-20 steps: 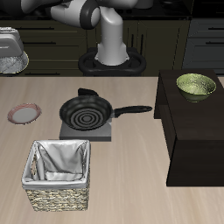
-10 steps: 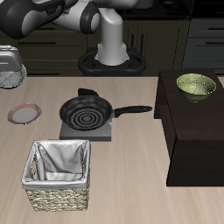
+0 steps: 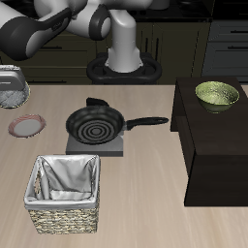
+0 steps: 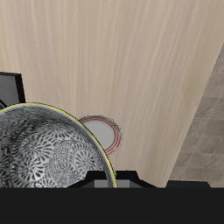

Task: Place the black bowl on the plate

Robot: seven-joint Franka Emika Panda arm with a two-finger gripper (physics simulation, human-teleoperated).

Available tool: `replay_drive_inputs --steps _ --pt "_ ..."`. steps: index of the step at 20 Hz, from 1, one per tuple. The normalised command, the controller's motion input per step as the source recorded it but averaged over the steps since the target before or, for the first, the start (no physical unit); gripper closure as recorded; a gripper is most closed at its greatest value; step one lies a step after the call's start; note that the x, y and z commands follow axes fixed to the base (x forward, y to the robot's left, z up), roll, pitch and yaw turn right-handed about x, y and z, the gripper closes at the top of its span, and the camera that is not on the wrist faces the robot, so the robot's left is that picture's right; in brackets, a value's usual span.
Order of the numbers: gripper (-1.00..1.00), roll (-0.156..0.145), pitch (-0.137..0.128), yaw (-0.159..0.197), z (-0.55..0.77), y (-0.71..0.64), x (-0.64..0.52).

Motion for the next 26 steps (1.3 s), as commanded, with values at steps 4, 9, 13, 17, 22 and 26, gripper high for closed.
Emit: replay_drive_inputs --steps 4,9,13,17,22,26 --pt "1.00 0.001 -0.033 0.050 -0.15 0.01 -0.18" --pt "1.00 0.011 -0.045 0.049 -0.14 0.06 -0.16" --pt "1.00 -0.014 0.015 0.021 -0.27 -0.08 -0.06" --pt "1.00 -0.042 0.071 -0.015 -0.27 -0.22 0.07" --pt "1.00 -0.020 0.048 0.014 -0.30 -0.06 0.06" --pt "1.00 0.038 0.056 0.016 -0.25 0.16 -0.02"
